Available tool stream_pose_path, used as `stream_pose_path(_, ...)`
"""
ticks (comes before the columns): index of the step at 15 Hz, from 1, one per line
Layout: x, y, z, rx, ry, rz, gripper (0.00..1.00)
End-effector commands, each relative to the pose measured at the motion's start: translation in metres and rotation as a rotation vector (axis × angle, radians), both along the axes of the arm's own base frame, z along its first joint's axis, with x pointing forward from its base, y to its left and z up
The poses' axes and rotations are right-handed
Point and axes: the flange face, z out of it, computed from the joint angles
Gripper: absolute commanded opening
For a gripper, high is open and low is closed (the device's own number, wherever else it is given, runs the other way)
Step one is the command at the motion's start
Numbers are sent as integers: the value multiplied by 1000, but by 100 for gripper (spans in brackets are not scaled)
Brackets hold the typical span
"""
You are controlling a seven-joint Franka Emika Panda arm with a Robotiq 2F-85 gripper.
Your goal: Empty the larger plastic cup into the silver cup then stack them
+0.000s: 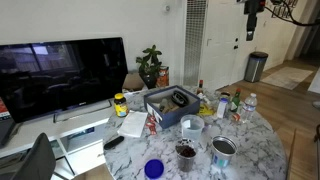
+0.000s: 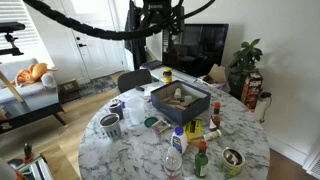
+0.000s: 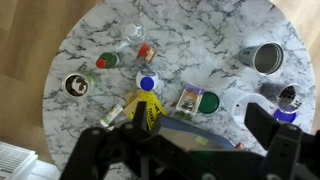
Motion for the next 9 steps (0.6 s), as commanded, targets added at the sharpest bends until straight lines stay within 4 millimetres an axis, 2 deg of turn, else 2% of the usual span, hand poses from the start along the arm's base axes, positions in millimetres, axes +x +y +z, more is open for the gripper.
stream_pose_path(1, 0, 0, 1, 0, 1, 0, 100)
stream_pose_path(4, 0, 0, 1, 0, 1, 0, 100)
stream_pose_path(6, 13, 25, -20, 36, 33, 70, 100)
stream_pose_path(9, 34, 79, -55, 113, 20, 192, 100)
